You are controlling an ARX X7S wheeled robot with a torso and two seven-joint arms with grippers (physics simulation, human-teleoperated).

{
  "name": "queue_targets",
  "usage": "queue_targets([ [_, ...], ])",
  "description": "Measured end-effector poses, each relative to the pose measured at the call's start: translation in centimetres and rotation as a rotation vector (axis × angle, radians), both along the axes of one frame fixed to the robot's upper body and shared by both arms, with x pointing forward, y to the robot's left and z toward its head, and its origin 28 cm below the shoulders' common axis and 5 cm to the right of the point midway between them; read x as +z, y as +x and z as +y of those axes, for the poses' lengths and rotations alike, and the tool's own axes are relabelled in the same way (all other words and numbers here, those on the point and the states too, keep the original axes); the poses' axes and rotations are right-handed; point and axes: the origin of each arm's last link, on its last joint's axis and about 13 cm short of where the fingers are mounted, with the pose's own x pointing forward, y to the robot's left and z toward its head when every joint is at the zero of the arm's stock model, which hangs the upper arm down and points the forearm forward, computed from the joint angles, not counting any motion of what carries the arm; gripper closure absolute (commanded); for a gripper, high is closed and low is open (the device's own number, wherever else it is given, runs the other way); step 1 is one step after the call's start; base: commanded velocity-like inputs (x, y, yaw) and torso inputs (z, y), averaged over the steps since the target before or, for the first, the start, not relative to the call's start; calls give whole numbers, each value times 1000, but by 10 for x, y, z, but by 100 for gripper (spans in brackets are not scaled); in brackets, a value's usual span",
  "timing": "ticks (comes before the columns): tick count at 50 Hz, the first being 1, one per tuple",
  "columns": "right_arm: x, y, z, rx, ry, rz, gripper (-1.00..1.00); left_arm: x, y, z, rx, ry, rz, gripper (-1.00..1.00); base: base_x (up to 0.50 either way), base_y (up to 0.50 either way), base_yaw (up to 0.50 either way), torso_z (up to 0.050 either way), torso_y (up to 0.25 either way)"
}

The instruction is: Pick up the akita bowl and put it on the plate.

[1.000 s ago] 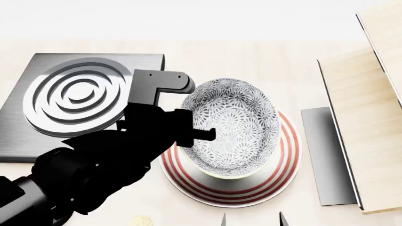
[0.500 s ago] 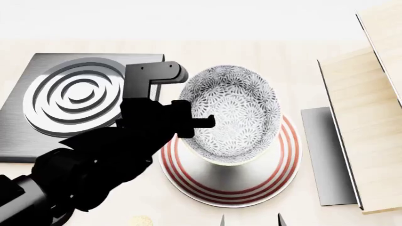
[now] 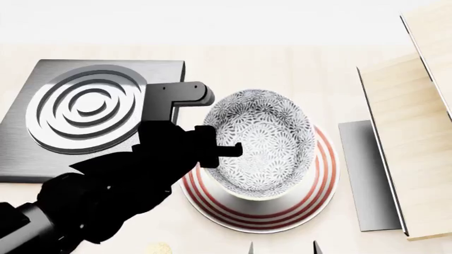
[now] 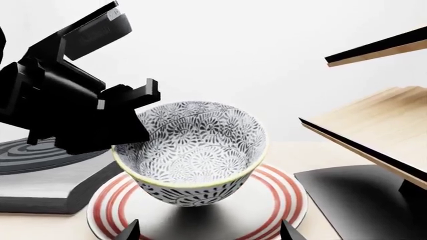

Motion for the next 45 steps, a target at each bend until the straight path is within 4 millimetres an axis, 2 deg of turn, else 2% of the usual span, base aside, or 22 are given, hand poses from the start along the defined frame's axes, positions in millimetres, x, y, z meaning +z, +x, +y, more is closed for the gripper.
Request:
queue_targets([
  [12, 0, 0, 0, 6, 8, 0, -100, -2, 0, 1, -2, 3, 7, 100, 2, 1, 1, -1, 0],
  [13, 0, 0, 0, 6, 8, 0, -100, -2, 0, 1, -2, 3, 7, -100, 0, 0, 0, 0, 0],
  [37, 2, 2, 1, 23, 33, -22, -100, 1, 1, 1, -11, 1, -3, -100, 0, 0, 0, -5, -1],
  [45, 1, 3, 1, 8, 29, -17, -100, 11, 4, 2, -23, 66, -51, -100, 0, 0, 0, -4, -1],
])
